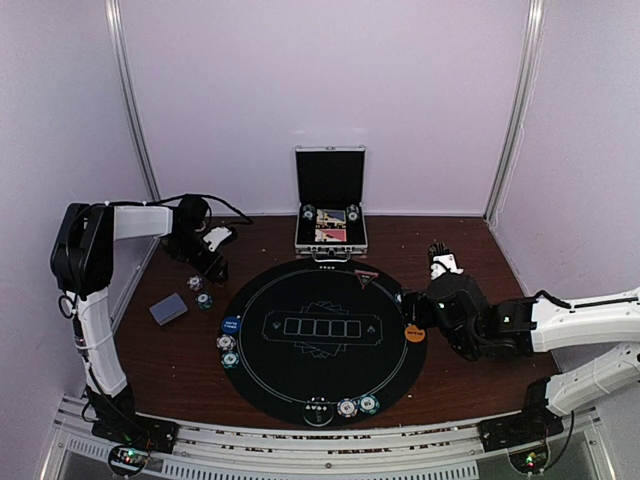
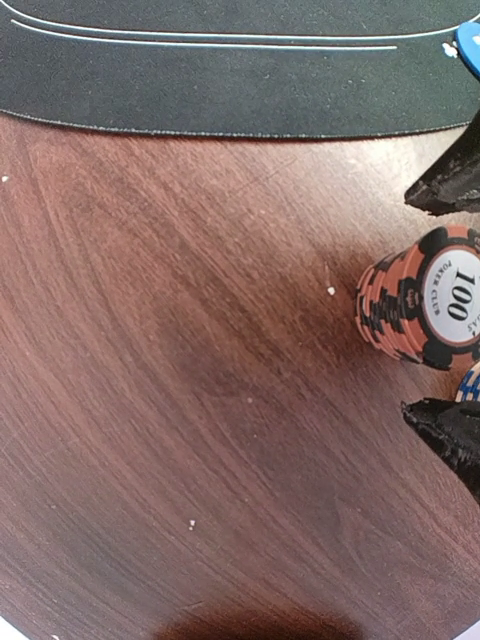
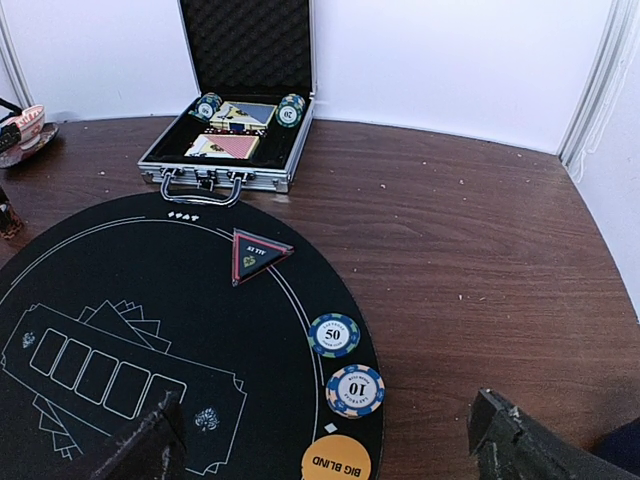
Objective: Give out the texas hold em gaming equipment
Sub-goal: Pick up the pile of poker chips from the pile of poker chips, then place the poker chips pile at the small blind area.
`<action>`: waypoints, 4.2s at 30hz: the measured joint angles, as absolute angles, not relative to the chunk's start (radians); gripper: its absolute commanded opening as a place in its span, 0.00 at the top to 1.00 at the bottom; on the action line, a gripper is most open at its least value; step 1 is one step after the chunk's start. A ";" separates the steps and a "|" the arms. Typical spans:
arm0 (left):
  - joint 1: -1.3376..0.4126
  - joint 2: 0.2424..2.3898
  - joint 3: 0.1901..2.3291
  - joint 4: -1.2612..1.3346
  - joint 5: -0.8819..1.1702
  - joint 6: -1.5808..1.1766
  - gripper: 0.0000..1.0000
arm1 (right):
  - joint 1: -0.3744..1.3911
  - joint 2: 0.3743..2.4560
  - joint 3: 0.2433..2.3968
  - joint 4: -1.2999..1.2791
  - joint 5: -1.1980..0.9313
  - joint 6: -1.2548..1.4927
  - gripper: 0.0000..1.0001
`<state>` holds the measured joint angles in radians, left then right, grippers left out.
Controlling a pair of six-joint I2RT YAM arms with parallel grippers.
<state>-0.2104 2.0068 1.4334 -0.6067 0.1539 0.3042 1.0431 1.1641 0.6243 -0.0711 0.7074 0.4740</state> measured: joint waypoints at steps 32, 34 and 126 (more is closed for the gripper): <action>-0.210 1.992 1.419 -0.604 0.138 0.306 0.73 | 1.045 1.164 0.633 -0.072 0.723 0.474 0.00; -0.210 1.980 1.411 -0.607 0.136 0.307 0.73 | 1.045 1.164 0.633 -0.072 0.723 0.474 0.00; -0.772 1.380 0.733 -0.577 0.270 0.683 0.15 | 1.050 1.172 0.633 -0.073 0.741 0.473 0.00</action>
